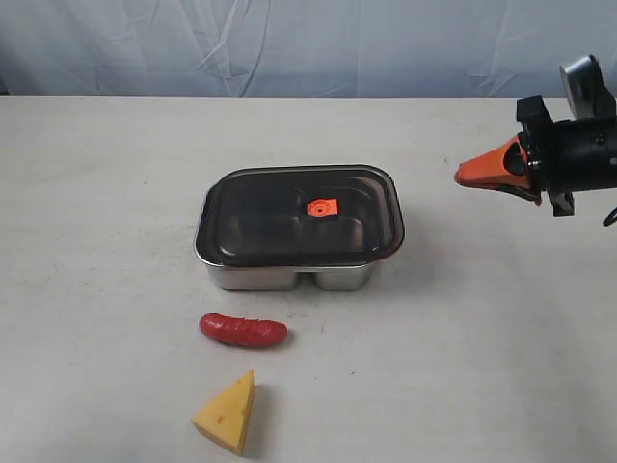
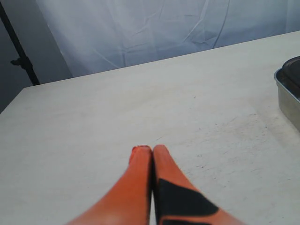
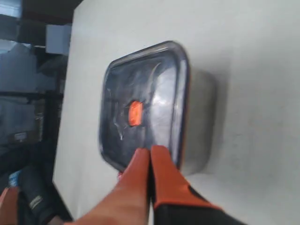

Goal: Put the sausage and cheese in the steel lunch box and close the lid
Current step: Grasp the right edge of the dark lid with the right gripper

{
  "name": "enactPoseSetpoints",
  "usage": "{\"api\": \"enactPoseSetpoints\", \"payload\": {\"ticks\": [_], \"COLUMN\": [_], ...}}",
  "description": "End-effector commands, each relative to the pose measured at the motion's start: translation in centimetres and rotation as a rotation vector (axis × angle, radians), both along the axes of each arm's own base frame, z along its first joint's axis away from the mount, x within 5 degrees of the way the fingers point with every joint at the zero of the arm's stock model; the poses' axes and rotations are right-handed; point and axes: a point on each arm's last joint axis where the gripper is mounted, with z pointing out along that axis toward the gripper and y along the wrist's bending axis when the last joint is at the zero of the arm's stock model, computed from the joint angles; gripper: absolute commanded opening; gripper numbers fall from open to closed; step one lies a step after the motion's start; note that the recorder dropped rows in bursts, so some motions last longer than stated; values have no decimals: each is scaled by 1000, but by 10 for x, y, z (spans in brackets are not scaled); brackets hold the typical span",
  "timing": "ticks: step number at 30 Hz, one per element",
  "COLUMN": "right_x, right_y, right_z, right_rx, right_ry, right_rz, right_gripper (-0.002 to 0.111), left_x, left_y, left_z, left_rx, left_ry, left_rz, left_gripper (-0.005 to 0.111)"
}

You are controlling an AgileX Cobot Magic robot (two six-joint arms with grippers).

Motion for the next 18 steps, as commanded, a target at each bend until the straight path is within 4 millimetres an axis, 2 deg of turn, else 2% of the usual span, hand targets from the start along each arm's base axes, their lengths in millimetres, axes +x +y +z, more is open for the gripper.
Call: {"api": "enactPoseSetpoints", "payload": {"ticks": [1,5,9,11,16,18], "right_x": [11,10,8,5,3,3], "right_y": [-6,8,27,38,50,52], "right_z": [-19,-27,-50,-59,-75,-77], "right_rx": [-79,40,49,50,9,3], "right_ry": [-9,56,129,164,199,205], "right_rz": [-94,-49,-3,23,29,31], "right_gripper": [0,0,5,15,58,67], "left_x": [0,0,0,0,0,0], "left_y": [0,0,0,0,0,0], "left_z": [0,0,0,0,0,0], "left_rx": [0,0,0,0,0,0], "left_ry": [-11,-11,-11,-11,-11,-11], "left_rz": [-8,-8,-8,-8,-8,-8], "left_gripper": [0,0,0,0,0,0]}}
